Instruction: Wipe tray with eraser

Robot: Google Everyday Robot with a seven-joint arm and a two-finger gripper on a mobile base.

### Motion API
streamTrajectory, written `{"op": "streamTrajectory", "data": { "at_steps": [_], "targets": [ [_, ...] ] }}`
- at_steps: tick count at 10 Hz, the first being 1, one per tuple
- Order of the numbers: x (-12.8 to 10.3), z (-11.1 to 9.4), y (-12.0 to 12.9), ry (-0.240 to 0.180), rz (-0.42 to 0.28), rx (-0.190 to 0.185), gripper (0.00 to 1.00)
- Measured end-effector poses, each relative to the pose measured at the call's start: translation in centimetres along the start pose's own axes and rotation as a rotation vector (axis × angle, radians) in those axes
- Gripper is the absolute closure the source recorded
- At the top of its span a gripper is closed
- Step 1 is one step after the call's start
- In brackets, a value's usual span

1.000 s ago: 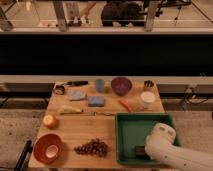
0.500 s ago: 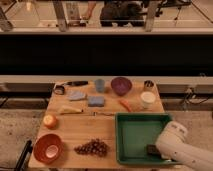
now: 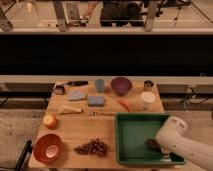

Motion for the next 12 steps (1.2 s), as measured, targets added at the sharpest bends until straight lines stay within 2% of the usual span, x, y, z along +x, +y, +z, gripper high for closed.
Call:
{"op": "streamTrajectory", "data": {
  "at_steps": [3,5,8,10,12],
  "targets": [
    [-0.3,1.3,-3.6,0.021,-0.003,0.013,1.0],
    [1.1,2.5,-5.0,0.048,0.0,0.009,1.0],
    [1.2,3.4,-8.1,0.064,0.004,0.021,1.0],
    [0.7,2.9,-8.5,0.056,0.006,0.03,1.0],
    [-1.1,2.0,-8.4,0.026,0.003,0.038,1.0]
  ]
}}
